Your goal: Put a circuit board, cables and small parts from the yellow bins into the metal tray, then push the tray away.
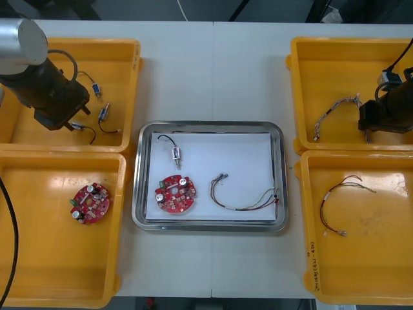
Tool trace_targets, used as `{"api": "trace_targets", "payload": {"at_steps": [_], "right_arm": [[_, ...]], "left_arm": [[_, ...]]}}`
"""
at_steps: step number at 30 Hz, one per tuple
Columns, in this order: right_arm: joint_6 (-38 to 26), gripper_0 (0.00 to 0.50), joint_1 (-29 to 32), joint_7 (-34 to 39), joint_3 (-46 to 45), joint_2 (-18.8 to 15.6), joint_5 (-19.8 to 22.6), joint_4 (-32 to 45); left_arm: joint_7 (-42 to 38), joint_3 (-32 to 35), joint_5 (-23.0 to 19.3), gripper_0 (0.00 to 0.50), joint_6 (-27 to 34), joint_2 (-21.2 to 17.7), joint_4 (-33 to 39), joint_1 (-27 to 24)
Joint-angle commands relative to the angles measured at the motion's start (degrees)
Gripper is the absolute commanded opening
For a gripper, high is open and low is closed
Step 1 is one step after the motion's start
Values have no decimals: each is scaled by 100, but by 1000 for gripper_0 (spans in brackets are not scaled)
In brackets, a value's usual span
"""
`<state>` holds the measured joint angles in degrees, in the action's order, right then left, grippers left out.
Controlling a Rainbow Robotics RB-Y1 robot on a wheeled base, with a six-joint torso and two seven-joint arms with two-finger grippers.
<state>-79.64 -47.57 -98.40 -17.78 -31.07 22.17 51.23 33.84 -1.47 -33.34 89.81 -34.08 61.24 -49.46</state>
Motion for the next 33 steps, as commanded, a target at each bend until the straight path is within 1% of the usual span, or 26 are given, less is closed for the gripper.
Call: {"api": "trace_targets", "payload": {"at_steps": [1, 6, 12, 18, 23, 27, 28, 29, 30, 33], "right_arm": [[1, 0, 309, 251, 134, 172, 103, -52], [-52, 0, 318, 260, 134, 172, 112, 36], [-535, 0, 318, 295, 90, 172, 24, 590], [-1256, 0, 318, 313, -112, 137, -64, 1469], [-1950, 0, 309, 330, -296, 66, -99, 2330], [-2337, 0, 301, 330, -305, -4, -90, 2866], [-2443, 0, 292, 321, -296, -39, -64, 3033], [-2557, 0, 274, 304, -288, -48, -55, 3174], [-2627, 0, 257, 304, -288, -66, -37, 3227], [-3014, 0, 99, 286, -270, -110, 60, 3411]], "left_arm": [[351, -73, -112, 500, -139, -283, 81, 147], [378, -73, -147, 500, -289, -292, 81, 235], [387, -266, -138, 500, -614, -292, 81, 331], [369, -354, -156, 500, -719, -283, 46, 331], [351, -556, -156, 500, -807, -283, -33, 331], [378, -556, -156, 500, -886, -283, -148, 331], [387, -565, -156, 328, -913, -283, -148, 331], [404, -556, -156, 74, -922, -283, -156, 331], [404, -565, -156, 3, -922, -283, -148, 331], [422, -556, -156, 0, -922, -283, -148, 331]]}}
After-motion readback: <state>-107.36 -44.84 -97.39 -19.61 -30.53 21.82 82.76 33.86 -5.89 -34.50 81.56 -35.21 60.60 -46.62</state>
